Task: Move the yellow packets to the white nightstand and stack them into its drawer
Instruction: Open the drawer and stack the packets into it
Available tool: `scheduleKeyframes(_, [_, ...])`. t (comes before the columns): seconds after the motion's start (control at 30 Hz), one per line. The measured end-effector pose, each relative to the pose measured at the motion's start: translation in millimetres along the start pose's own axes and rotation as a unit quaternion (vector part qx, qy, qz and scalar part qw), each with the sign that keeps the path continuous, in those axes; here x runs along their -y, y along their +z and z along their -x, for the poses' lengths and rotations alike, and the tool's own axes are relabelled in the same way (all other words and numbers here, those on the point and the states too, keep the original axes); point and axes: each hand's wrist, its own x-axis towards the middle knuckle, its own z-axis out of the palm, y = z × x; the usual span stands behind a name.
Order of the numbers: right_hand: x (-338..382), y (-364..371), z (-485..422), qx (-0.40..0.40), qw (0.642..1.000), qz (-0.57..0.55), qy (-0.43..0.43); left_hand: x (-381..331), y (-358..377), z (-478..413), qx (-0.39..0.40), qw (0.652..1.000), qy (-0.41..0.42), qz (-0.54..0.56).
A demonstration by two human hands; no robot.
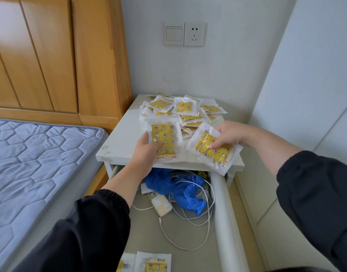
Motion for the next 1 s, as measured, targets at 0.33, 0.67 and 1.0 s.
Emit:
scheduleKeyframes(0.33, [-17, 55, 55, -0.021, 0.924, -0.38, 0.036, 16, -5, 52, 0.043, 0.998, -0.048, 0.003])
scheduleKeyframes(0.67, [-44, 149, 69, -0.013, 0.866, -0.483, 0.132, 69, -51, 80, -0.013, 0.99, -0.127, -0.056])
scheduleKeyframes(1.0, [-50, 214, 66, 0.033, 0.843, -0.484, 0.233, 88, -64, 75, -0.017, 0.957, -0.224, -0.182])
